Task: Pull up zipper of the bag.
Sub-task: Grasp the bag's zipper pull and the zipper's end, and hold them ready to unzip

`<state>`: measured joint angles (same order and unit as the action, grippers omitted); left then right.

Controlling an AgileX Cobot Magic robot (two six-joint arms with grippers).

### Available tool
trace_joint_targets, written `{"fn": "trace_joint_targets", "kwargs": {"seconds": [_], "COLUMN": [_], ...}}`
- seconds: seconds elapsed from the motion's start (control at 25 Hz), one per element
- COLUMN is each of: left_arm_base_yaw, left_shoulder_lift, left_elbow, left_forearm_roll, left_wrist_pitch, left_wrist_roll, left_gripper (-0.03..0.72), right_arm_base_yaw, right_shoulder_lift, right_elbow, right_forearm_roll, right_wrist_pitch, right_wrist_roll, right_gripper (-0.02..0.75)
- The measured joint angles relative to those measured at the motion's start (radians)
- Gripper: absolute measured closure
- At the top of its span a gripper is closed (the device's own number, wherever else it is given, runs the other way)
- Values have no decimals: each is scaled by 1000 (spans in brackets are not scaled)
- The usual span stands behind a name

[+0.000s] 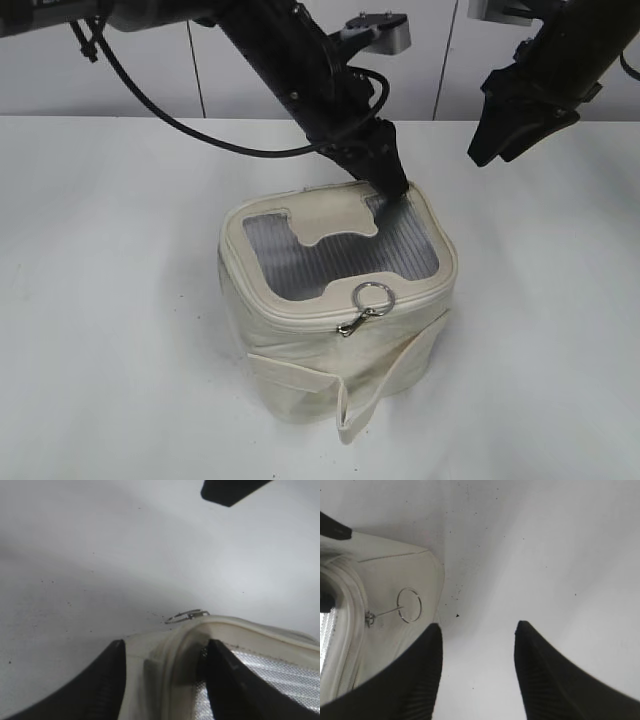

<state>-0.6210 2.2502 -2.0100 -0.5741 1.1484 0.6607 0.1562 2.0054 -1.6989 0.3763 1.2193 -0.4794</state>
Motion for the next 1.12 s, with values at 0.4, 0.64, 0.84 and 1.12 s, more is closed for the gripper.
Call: {"fn": "trace_joint_targets", "kwargs": {"seconds": [0.4, 0.64, 0.84, 1.12], "left_arm_base_yaw": [3, -22, -40, -40], "left_shoulder_lift": [22, 18, -1, -1], "left_elbow": [-2, -1, 1, 1], "left_forearm_roll": [-69, -69, -44, -43], "left_wrist_pitch": [46, 47, 53, 53], "left_wrist_roll": [4, 22, 24, 25], "left_gripper": [597, 600, 601, 601], "right_arm_base_yaw": [0, -20, -82, -126], "right_shoulder_lift": [0, -5, -68, -160], "right_elbow": [0, 1, 59, 253], "right_forearm_roll": [1, -1, -2, 94], "right_wrist_pitch": [-1, -1, -2, -3], "right_wrist_roll": [0, -1, -2, -83], "right_gripper": [363, 372, 419, 429]}}
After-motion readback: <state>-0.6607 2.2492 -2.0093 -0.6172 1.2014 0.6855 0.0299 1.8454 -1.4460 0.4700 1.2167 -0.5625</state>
